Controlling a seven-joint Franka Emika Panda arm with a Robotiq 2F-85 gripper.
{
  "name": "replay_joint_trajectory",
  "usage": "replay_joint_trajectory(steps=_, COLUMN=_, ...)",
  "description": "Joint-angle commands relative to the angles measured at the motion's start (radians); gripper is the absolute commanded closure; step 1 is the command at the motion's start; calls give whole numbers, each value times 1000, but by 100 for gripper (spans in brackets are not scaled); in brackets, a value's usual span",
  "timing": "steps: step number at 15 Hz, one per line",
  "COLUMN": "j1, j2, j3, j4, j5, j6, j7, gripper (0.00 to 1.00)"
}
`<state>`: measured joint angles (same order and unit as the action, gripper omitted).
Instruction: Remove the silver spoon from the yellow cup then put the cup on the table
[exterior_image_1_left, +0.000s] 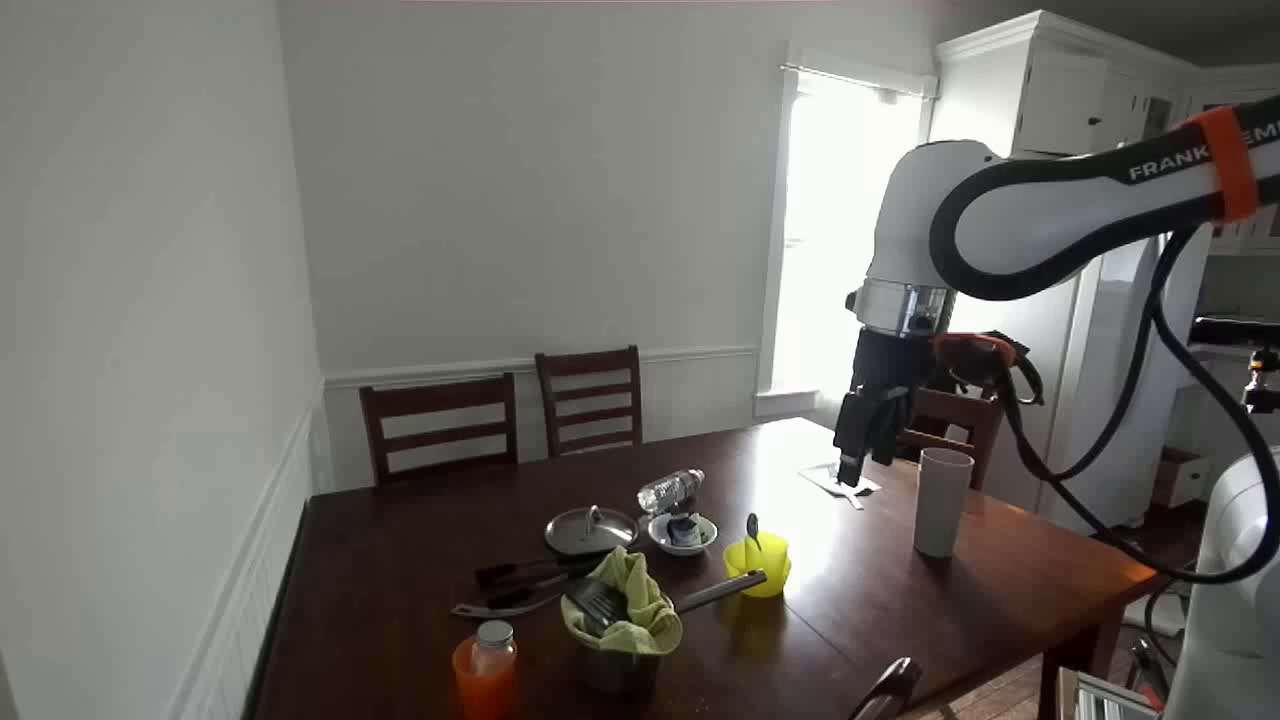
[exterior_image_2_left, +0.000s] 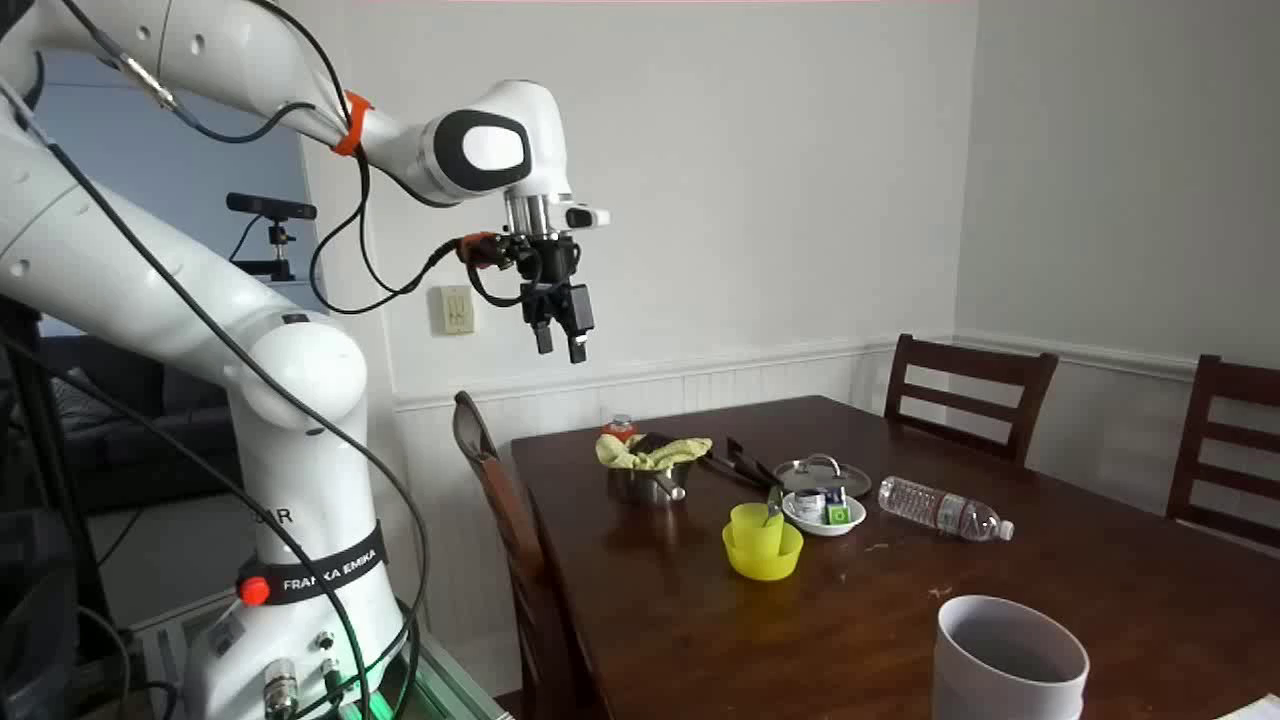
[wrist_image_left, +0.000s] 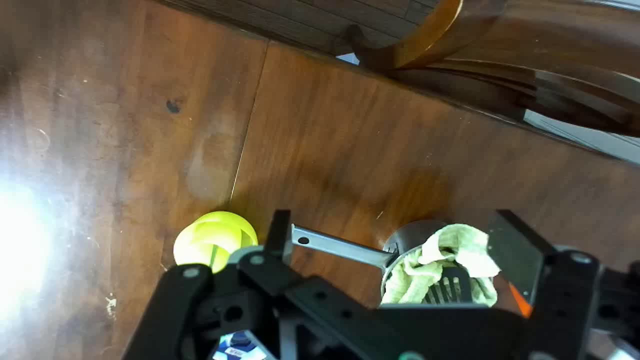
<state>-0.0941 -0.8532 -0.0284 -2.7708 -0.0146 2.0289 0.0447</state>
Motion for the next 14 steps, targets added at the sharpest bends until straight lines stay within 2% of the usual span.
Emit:
replay_joint_trajectory(steps=1, j1=3, j2=1, j3=-3, j4=2, j5=-2, j6=-3, j7=2, gripper=0)
replay_joint_trajectory(steps=4, j1=3, j2=1, j3=-3, j4=2, j5=-2, j6=-3, j7=2, gripper=0)
replay_joint_trajectory(steps=5, j1=-26, j2=36, j3=-2, j4=34, j5=3, j6=-2, j7=51, gripper=0)
replay_joint_trajectory(steps=10, j1=-142, j2=253, j3=-62, j4=212, j5=6, j6=50, j7=172, gripper=0)
replay_joint_trajectory(steps=14, j1=-204, j2=469, j3=-82, j4=373, j5=11, j6=105, j7=294, gripper=0)
